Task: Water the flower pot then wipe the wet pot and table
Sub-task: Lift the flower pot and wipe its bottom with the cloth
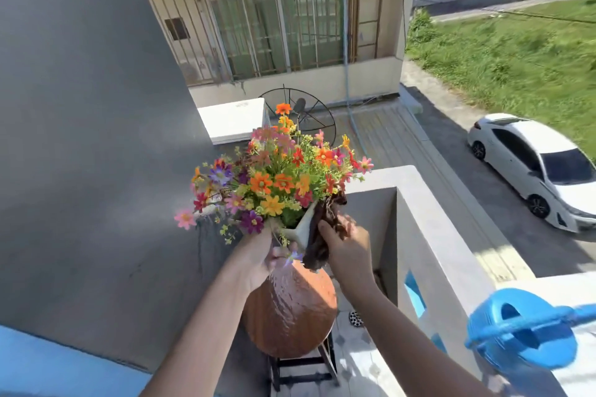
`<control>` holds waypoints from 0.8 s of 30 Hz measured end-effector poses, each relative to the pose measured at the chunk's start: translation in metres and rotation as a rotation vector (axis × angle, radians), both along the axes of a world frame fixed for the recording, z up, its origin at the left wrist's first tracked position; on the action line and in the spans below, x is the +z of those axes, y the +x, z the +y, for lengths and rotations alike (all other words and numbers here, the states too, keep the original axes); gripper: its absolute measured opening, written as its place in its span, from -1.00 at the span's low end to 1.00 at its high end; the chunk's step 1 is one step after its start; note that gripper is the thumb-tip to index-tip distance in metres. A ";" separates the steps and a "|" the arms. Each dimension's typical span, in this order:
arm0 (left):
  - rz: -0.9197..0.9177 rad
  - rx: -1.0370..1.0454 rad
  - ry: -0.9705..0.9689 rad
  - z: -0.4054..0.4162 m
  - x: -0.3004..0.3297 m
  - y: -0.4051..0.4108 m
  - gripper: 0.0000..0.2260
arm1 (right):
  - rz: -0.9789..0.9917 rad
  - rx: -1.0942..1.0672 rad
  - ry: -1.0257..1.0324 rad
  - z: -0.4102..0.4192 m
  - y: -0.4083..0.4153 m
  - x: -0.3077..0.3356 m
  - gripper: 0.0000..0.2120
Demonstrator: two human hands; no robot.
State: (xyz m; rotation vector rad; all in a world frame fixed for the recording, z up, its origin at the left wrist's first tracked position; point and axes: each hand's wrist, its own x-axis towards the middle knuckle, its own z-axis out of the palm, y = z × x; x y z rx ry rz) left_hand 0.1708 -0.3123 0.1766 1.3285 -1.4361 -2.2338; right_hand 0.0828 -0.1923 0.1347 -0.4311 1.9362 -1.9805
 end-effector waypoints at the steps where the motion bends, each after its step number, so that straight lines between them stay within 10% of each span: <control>1: 0.007 0.020 0.008 0.000 -0.002 -0.001 -0.86 | -0.008 -0.019 0.011 -0.002 -0.009 -0.003 -0.84; 17: 0.077 0.032 0.040 0.009 0.005 0.001 -0.82 | 0.004 0.038 -0.123 -0.026 -0.036 0.009 -0.75; 24: 0.082 -0.006 0.034 0.018 0.009 0.004 -0.87 | 0.068 0.144 0.170 -0.011 -0.058 0.008 -0.84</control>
